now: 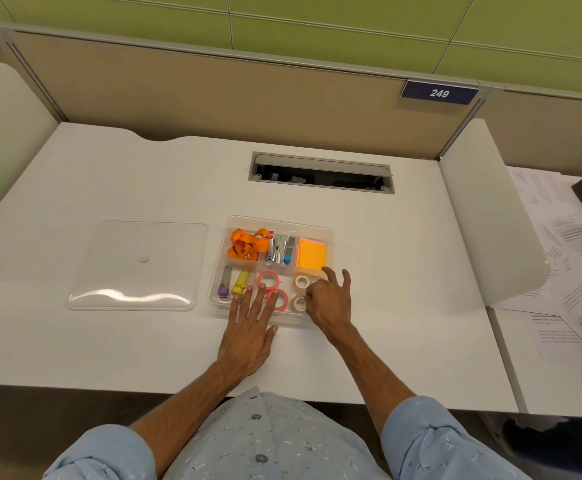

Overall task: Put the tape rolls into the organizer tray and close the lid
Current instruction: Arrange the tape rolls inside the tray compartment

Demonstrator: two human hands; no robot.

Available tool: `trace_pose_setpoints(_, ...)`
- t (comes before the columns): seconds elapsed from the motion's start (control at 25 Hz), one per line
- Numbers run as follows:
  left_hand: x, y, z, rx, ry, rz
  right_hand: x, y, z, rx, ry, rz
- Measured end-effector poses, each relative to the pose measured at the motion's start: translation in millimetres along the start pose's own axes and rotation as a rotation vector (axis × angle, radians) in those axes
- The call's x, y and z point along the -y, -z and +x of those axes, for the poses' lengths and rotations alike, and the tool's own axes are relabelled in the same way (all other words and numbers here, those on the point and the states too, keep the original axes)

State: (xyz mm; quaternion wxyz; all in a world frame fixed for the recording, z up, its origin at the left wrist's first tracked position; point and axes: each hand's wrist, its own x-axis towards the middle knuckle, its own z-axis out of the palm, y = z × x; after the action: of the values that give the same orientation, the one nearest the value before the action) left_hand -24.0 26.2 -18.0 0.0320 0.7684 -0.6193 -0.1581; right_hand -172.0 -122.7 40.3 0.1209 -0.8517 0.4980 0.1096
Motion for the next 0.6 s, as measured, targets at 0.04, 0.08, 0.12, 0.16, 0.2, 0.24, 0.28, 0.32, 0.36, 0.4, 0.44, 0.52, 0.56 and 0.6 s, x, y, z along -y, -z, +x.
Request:
trace_pose_setpoints(0.04, 0.6, -0.5, 0.1, -0.003, -0.001, 0.001, 0.9, -1.1, -0.6, 0.002, 0.003, 0.002)
trace_pose_setpoints(0.08, 1.0, -0.3, 0.0, -0.006, -0.002, 0.0, 1.7, -2.5, -1.4, -0.002, 0.009, 0.001)
trace_pose_setpoints(0.12, 1.1, 0.0, 0.2, -0.002, -0.005, 0.004, 2.1, -4.1, -2.7, -0.01, 0.015, 0.001)
trace_pose_setpoints(0.16, 1.2, 0.2, 0.4, 0.003, -0.007, 0.009, 2.5, -5.6, -4.4, -0.018, 0.016, 0.004)
trace_pose_setpoints(0.2, 1.8, 0.1, 0.1, 0.004, -0.009, 0.01, 2.8, -7.0, -6.1, -0.02, 0.012, 0.011)
trace_pose_setpoints(0.24, 2.0, 0.6, 0.5, 0.005, -0.009, 0.011, 2.9, -8.4, -7.4, -0.018, 0.005, 0.019)
trace_pose_setpoints(0.28, 2.1, 0.8, 0.8, 0.011, -0.009, 0.014, 2.9, -9.7, -8.6, -0.013, -0.003, 0.025)
trace_pose_setpoints(0.32, 2.2, 0.6, 1.1, 0.019, -0.009, 0.017, 3.5, -10.7, -9.5, -0.009, -0.011, 0.03)
trace_pose_setpoints(0.36, 2.0, 0.3, 1.3, 0.021, -0.009, 0.016, 4.3, -11.0, -9.9, -0.006, -0.016, 0.034)
trace_pose_setpoints(0.4, 1.8, 0.0, 1.3, 0.017, -0.009, 0.012, 4.8, -10.9, -9.8, -0.004, -0.018, 0.039)
trace_pose_setpoints(0.44, 1.4, 0.0, 0.9, 0.014, -0.011, 0.009, 4.9, -10.9, -9.4, -0.006, -0.018, 0.046)
trace_pose_setpoints(0.52, 0.5, 0.1, 1.0, 0.011, -0.01, 0.004, 3.9, -11.0, -9.0, -0.011, -0.017, 0.062)
trace_pose_setpoints(0.56, 0.2, -0.1, 1.1, 0.004, -0.009, -0.003, 3.2, -10.7, -9.1, -0.01, -0.015, 0.065)
trace_pose_setpoints(0.6, 0.1, -0.3, 1.5, 0.002, -0.006, -0.006, 2.8, -10.7, -8.9, -0.007, -0.011, 0.066)
